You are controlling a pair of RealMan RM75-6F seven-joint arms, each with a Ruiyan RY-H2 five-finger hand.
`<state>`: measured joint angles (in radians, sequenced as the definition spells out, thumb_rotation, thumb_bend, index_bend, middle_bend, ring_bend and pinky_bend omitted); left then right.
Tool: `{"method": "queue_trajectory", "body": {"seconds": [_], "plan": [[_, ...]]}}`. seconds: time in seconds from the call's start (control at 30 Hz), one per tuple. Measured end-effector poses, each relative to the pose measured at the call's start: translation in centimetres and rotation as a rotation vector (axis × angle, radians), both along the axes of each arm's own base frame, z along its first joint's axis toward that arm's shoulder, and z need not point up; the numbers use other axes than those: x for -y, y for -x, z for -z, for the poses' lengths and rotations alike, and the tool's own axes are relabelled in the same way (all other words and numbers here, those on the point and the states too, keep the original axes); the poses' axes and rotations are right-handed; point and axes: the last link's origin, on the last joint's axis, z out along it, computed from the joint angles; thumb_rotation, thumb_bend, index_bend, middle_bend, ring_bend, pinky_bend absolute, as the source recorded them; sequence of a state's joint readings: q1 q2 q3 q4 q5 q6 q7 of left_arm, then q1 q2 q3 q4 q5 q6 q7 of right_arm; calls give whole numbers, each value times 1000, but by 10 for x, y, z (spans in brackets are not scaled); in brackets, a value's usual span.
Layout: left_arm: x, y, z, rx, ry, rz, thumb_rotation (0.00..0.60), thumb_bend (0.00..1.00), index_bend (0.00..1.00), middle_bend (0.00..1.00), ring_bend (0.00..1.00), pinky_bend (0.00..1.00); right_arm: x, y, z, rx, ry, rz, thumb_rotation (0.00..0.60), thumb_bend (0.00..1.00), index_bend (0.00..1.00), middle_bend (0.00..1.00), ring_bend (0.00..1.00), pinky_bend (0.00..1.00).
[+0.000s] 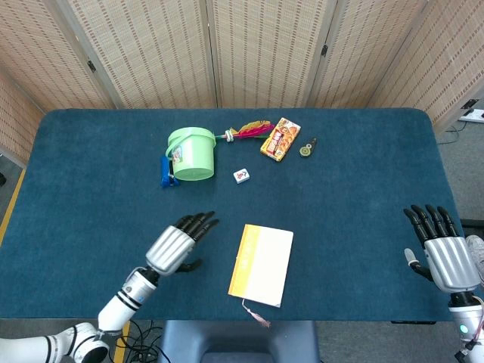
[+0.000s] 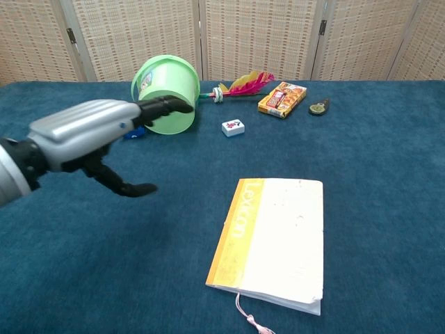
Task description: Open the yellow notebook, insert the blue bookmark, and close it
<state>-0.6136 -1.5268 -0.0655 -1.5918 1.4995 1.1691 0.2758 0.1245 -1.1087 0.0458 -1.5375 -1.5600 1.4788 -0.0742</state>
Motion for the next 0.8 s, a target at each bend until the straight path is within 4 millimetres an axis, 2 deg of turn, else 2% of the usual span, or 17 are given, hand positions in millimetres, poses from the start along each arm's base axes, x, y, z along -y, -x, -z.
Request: {"method": "queue_trajectory", "body": {"seconds": [0.1, 0.2, 0.37, 0.57, 0.8], "plan": [[-3, 31, -24, 6, -56, -103, 600, 271, 102, 51, 118, 224, 0, 1, -1, 10, -3, 3, 600, 342, 63, 80, 0, 48], [-2, 58, -46, 8, -116, -189, 600, 271, 107, 51, 118, 224, 0, 3, -1, 22, -14, 8, 600, 281, 63, 80, 0, 30], [8, 91, -77, 12, -202, -292, 600, 270, 123, 51, 118, 224, -3, 5, -3, 34, -28, 16, 600, 246, 63, 80, 0, 21], [34, 121, -105, 10, -290, -379, 600, 270, 131, 51, 118, 224, -10, 6, -6, 45, -19, 17, 600, 245, 63, 80, 0, 19], [82, 149, -131, -28, -383, -483, 600, 270, 146, 51, 118, 224, -26, 11, -8, 51, 3, 66, 600, 257, 63, 80, 0, 19]]}}
